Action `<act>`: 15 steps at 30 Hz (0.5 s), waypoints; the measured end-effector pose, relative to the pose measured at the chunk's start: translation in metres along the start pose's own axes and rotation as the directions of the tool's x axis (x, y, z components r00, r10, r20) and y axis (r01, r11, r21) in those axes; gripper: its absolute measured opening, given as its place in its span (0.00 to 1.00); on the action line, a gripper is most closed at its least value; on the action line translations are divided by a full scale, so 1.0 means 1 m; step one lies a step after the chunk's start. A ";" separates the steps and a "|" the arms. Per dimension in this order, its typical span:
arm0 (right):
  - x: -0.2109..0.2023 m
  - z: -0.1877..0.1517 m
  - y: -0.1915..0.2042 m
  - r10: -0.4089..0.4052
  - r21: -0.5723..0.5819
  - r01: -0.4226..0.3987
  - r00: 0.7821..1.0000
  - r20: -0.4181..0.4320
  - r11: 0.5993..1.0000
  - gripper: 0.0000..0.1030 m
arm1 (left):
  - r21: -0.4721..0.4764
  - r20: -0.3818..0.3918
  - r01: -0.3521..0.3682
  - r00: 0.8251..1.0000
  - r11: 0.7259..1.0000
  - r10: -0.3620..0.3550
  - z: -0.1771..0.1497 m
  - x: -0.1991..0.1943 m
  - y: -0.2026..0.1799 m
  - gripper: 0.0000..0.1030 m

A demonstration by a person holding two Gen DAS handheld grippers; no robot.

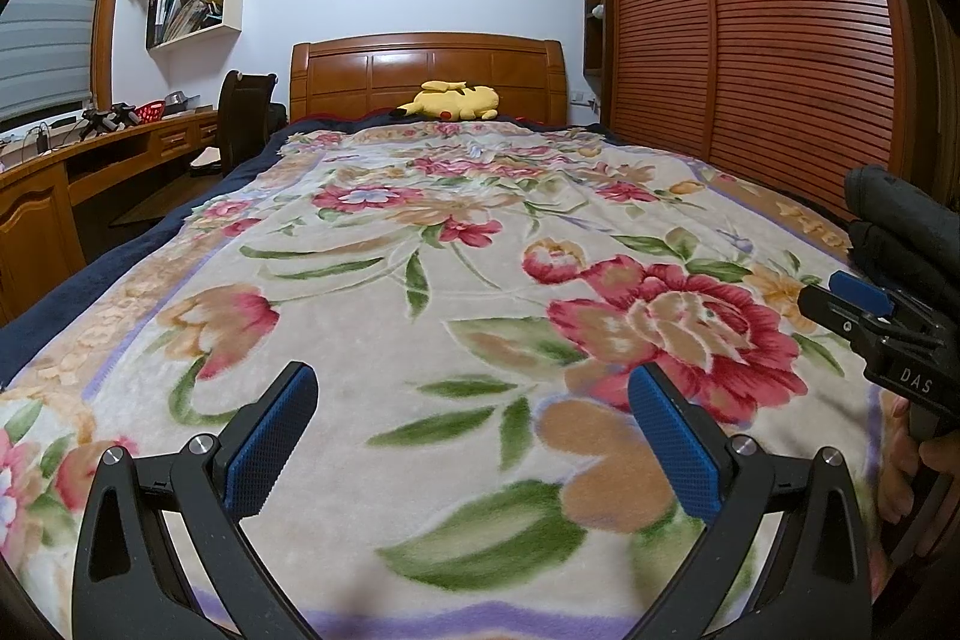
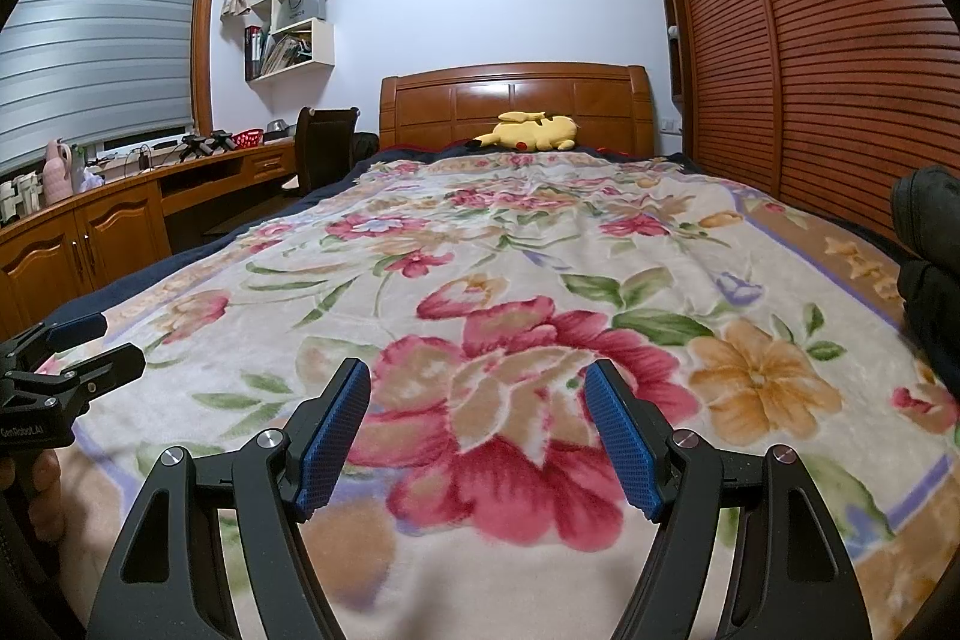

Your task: Fold large clothes

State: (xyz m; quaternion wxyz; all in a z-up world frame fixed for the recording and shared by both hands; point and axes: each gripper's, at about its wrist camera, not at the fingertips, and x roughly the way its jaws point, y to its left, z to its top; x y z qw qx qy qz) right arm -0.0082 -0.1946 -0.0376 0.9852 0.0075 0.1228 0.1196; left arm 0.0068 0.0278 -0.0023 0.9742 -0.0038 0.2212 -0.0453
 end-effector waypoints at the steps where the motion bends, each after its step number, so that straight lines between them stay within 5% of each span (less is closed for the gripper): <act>1: 0.000 0.000 0.000 0.000 0.000 0.000 1.000 0.000 1.000 0.74 | 0.001 0.000 0.000 1.000 1.000 0.000 0.000 0.000 0.000 1.00; 15: 0.000 0.000 0.000 0.000 0.001 0.000 1.000 0.001 1.000 0.74 | 0.001 0.000 0.000 1.000 1.000 0.000 0.000 0.000 0.000 1.00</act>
